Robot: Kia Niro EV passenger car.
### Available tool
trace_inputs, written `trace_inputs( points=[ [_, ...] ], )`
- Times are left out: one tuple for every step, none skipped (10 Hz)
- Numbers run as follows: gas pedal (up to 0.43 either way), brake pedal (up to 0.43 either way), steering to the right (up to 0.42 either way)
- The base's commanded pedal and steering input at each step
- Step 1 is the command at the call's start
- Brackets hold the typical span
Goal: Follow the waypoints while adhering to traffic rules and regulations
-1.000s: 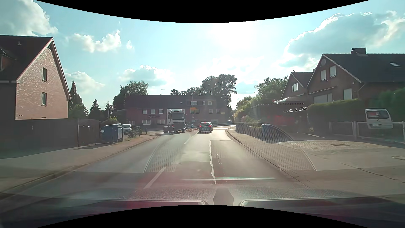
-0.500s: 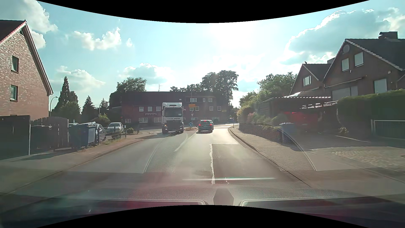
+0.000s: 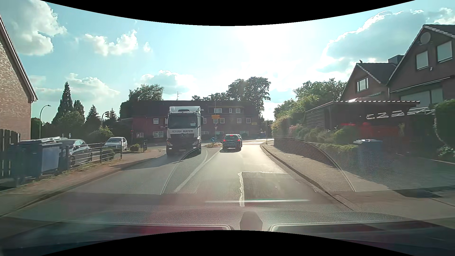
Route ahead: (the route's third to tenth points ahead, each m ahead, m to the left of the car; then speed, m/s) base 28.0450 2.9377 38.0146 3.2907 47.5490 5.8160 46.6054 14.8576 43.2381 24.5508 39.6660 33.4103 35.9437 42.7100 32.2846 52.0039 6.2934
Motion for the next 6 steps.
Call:
trace_inputs(
  points=[
    [0.000,0.000,-0.016],
    [0.000,0.000,-0.016],
    [0.000,0.000,-0.016],
    [0.000,0.000,-0.016],
    [0.000,0.000,-0.016],
    [0.000,0.000,-0.016]
  ],
)
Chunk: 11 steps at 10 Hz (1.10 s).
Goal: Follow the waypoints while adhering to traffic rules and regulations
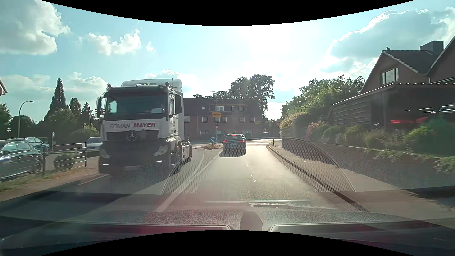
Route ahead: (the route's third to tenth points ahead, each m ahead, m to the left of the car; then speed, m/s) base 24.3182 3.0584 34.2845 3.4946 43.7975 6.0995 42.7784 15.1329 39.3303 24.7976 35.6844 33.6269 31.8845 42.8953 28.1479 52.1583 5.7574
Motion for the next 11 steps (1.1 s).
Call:
trace_inputs(
  points=[
    [0.000,0.000,-0.016],
    [0.000,0.000,-0.016],
    [0.000,0.012,-0.014],
    [0.000,0.116,-0.013],
    [0.000,0.177,-0.013],
    [0.000,0.183,-0.012],
    [0.000,0.183,-0.011],
    [0.000,0.183,-0.007],
    [0.000,0.183,-0.004],
    [0.000,0.183,-0.004],
    [0.000,0.183,-0.004]
  ],
)
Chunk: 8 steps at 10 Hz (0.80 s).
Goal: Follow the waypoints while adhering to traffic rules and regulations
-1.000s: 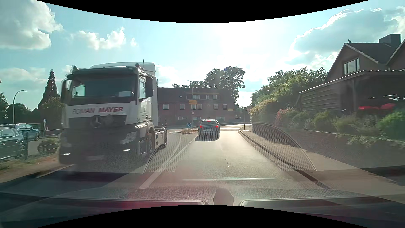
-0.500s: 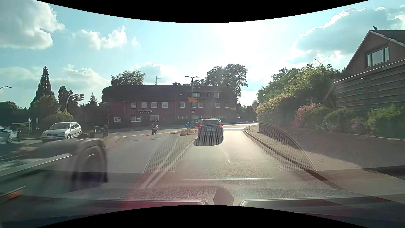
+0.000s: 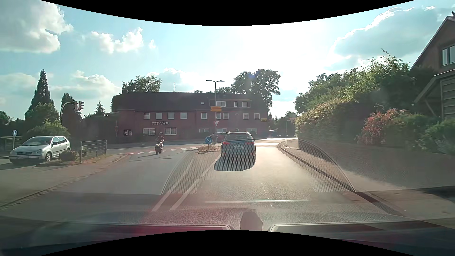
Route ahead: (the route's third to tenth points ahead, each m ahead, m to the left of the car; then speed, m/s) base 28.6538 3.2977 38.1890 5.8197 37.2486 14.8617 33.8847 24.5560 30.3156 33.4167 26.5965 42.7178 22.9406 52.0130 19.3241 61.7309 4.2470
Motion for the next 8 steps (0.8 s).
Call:
trace_inputs(
  points=[
    [0.000,0.183,-0.004],
    [0.000,0.177,-0.003],
    [0.000,0.177,0.002],
    [0.000,0.183,0.007],
    [0.000,0.189,0.010],
    [0.000,0.189,0.011],
    [0.000,0.189,0.012],
    [0.000,0.189,0.014]
  ],
)
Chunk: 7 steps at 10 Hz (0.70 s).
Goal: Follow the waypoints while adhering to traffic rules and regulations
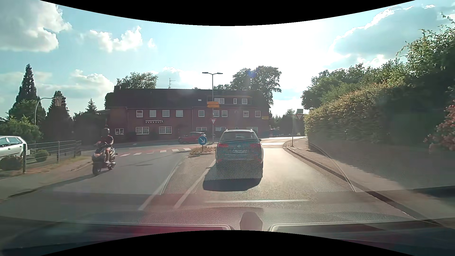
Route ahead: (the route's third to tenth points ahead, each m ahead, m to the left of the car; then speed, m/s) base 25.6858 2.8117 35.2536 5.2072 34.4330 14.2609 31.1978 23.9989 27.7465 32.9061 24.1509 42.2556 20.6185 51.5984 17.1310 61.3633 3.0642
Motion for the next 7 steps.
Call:
trace_inputs(
  points=[
    [0.000,0.171,0.016],
    [0.000,0.159,0.016],
    [0.000,0.152,0.017],
    [0.000,0.146,0.019],
    [0.000,0.140,0.020],
    [0.000,0.134,0.023],
    [0.000,0.122,0.026]
  ],
)
